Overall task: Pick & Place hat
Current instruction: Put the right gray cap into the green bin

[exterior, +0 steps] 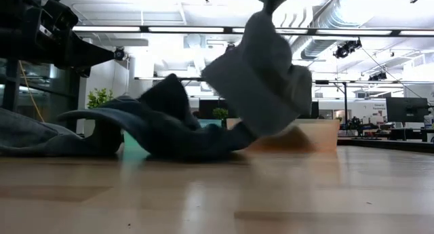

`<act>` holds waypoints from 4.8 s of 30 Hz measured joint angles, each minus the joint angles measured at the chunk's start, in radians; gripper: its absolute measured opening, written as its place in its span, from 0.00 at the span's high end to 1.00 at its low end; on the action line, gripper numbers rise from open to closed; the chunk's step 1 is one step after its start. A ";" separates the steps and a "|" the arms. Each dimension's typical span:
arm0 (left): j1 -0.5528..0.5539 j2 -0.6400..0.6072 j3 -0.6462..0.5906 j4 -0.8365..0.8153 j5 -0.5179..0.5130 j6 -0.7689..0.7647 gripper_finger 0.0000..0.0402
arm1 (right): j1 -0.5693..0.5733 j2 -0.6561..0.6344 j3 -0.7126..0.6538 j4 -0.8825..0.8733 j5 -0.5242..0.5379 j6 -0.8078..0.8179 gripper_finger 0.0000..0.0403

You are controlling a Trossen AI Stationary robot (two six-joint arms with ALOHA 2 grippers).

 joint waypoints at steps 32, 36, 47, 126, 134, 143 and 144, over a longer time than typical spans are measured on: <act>0.000 0.000 0.000 0.030 0.001 -0.074 1.00 | 0.169 -0.084 0.000 -0.069 0.328 0.107 1.00; 0.000 0.000 0.000 0.023 0.001 -0.081 1.00 | 0.169 -0.084 0.000 -0.047 0.364 0.089 1.00; 0.000 0.000 0.000 0.038 -0.122 -0.231 1.00 | 0.169 -0.084 0.000 0.002 0.513 0.014 1.00; 0.000 1.288 0.352 1.019 -0.102 -0.129 0.26 | -0.118 -0.084 0.000 0.555 0.358 -0.255 1.00; 0.000 1.409 0.496 1.020 -0.134 -0.107 0.26 | -0.129 -0.084 0.000 0.535 0.355 -0.247 1.00; 0.000 1.457 0.567 0.959 -0.224 -0.104 0.33 | -0.129 -0.084 0.000 0.494 0.357 -0.239 1.00; 0.000 1.458 0.567 0.956 -0.233 -0.104 0.36 | -0.129 -0.084 0.000 0.493 0.357 -0.238 1.00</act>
